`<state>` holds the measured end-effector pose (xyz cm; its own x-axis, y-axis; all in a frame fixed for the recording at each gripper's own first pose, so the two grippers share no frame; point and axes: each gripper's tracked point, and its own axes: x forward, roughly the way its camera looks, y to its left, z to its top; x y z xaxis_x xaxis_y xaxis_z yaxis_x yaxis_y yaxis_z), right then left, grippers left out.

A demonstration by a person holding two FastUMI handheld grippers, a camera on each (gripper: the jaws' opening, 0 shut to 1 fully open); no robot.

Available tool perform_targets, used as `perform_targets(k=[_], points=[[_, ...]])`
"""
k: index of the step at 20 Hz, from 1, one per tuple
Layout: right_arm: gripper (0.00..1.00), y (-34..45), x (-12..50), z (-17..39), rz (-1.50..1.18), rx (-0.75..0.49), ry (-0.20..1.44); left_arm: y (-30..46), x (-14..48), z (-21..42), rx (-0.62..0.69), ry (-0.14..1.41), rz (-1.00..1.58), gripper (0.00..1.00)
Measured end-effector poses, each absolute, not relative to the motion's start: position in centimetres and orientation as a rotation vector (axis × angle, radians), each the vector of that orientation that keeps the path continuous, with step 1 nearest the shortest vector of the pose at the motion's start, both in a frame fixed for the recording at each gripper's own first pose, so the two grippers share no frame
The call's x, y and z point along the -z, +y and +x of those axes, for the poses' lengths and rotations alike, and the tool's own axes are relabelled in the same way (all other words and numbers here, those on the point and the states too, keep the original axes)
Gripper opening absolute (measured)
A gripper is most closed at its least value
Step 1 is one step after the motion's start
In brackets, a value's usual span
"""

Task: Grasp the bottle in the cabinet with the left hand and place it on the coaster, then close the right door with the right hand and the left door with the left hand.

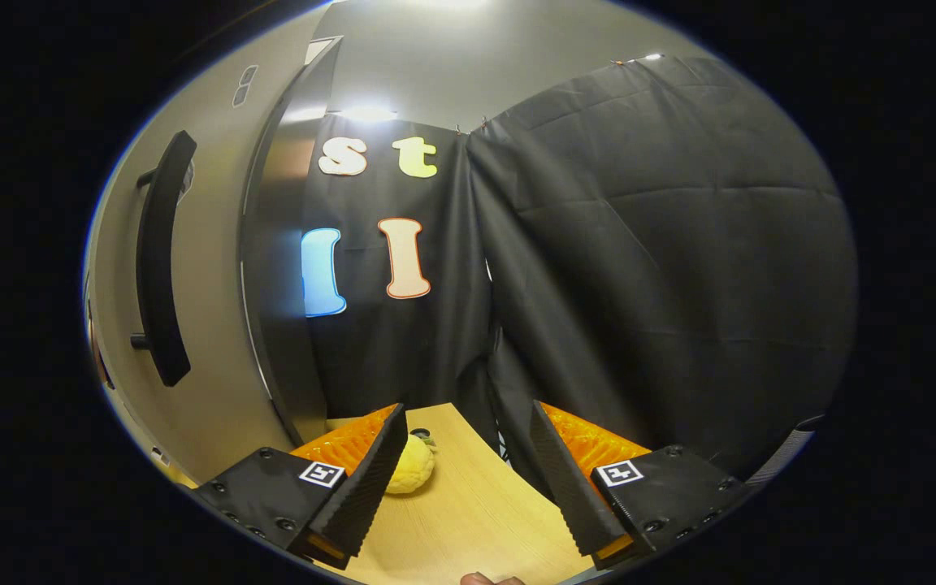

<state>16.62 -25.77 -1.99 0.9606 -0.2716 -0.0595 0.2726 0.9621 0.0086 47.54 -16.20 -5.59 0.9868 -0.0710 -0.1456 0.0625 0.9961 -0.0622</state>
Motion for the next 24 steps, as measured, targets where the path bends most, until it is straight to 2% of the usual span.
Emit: perform_targets(k=[1,2,5,7,8,9,10,11,12,13,16,17,19,20,24], points=[[0.96,-25.8,2.1,16.7,0.025,0.275,0.056,-16.4,5.7,48.0,0.063,0.149,-0.072,1.00],[0.96,-25.6,2.2,16.8,0.033,0.267,0.059,-16.3,6.0,48.4,0.053,0.150,-0.076,0.92],[0.96,-25.0,2.9,17.6,0.043,0.247,0.075,-16.1,6.2,49.2,0.026,0.145,-0.064,0.91],[0.96,-24.7,2.9,18.0,0.049,0.231,0.069,-16.1,6.7,49.2,0.034,0.160,-0.064,0.74],[0.96,-24.6,2.8,18.2,0.050,0.224,0.067,-16.0,6.6,49.3,0.035,0.160,-0.061,0.82],[0.96,-24.4,2.8,18.4,0.050,0.218,0.067,-16.0,6.7,49.3,0.039,0.163,-0.059,0.71],[0.96,-24.3,3.1,18.5,0.050,0.213,0.070,-15.8,6.8,49.2,0.038,0.166,-0.058,0.78],[0.96,-24.1,3.2,18.6,0.050,0.210,0.074,-15.7,6.6,49.1,0.033,0.165,-0.059,0.69],[0.96,-24.0,3.5,18.6,0.050,0.205,0.079,-15.6,6.3,48.9,0.030,0.158,-0.065,0.76],[0.96,-23.8,3.6,18.5,0.052,0.202,0.083,-15.4,5.9,48.6,0.021,0.147,-0.075,0.69],[0.96,-23.1,3.9,18.3,0.059,0.190,0.090,-14.8,4.4,46.7,0.030,0.105,-0.109,0.66],[0.96,-22.8,3.8,18.1,0.058,0.188,0.090,-14.5,3.7,45.9,0.031,0.095,-0.110,0.58],[0.94,-22.1,3.5,17.7,0.057,0.177,0.082,-14.3,2.4,43.8,0.051,0.080,-0.112,0.59],[0.94,-21.7,3.3,17.4,0.051,0.171,0.078,-14.1,1.6,42.7,0.064,0.071,-0.117,0.66],[0.94,-20.7,2.8,16.0,0.035,0.171,0.065,-13.2,-0.7,38.2,0.106,0.045,-0.139,0.66]])
